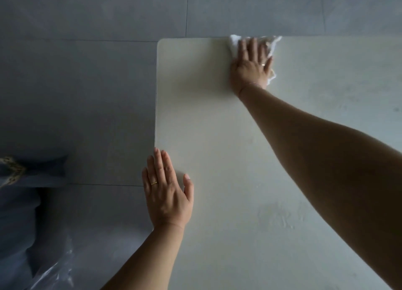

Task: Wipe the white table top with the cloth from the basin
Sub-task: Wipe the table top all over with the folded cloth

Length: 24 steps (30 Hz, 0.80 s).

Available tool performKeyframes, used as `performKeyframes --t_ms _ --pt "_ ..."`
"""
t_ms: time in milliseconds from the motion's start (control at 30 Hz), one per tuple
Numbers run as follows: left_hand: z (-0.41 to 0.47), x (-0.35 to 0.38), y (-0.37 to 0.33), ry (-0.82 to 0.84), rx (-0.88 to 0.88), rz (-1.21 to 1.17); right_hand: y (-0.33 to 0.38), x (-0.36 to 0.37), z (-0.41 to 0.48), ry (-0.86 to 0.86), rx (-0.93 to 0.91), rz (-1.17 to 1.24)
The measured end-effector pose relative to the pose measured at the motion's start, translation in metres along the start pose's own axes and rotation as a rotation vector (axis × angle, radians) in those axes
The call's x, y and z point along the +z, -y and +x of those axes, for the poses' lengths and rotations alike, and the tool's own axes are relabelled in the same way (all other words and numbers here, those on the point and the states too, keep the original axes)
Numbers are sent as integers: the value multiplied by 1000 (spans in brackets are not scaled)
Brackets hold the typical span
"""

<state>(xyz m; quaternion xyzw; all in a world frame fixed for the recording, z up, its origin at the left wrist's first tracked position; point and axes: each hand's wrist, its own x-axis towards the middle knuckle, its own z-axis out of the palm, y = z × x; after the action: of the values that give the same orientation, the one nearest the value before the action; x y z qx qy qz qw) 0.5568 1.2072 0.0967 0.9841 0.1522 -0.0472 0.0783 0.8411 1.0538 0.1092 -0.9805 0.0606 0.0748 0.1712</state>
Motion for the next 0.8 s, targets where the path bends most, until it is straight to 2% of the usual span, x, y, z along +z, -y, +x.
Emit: performKeyframes --t_ms 100,167,233,367,467,533,633,733,800 --pt "0 1 1 -10 3 -1 30 15 -23 71 -307 -28" --pt "0 2 2 -15 12 2 19 9 -24 113 -418 -36" --pt "0 3 2 -16 10 2 -10 -3 -19 91 -349 -16" --pt "0 1 -1 1 0 18 -85 -24 -27 -14 -5 -41" --pt "-1 -4 -3 -30 4 31 -80 -20 -46 -9 84 -14" --pt "-7 -6 -14 -70 27 2 -53 -6 -69 7 0 9" --pt "-29 -3 -41 -45 150 -68 -18 17 -117 56 -268 -12" --pt "-47 6 -49 9 197 -72 -30 15 -131 112 -410 -10" --pt "-48 10 -45 -1 204 -56 -59 5 -124 95 -390 -15"
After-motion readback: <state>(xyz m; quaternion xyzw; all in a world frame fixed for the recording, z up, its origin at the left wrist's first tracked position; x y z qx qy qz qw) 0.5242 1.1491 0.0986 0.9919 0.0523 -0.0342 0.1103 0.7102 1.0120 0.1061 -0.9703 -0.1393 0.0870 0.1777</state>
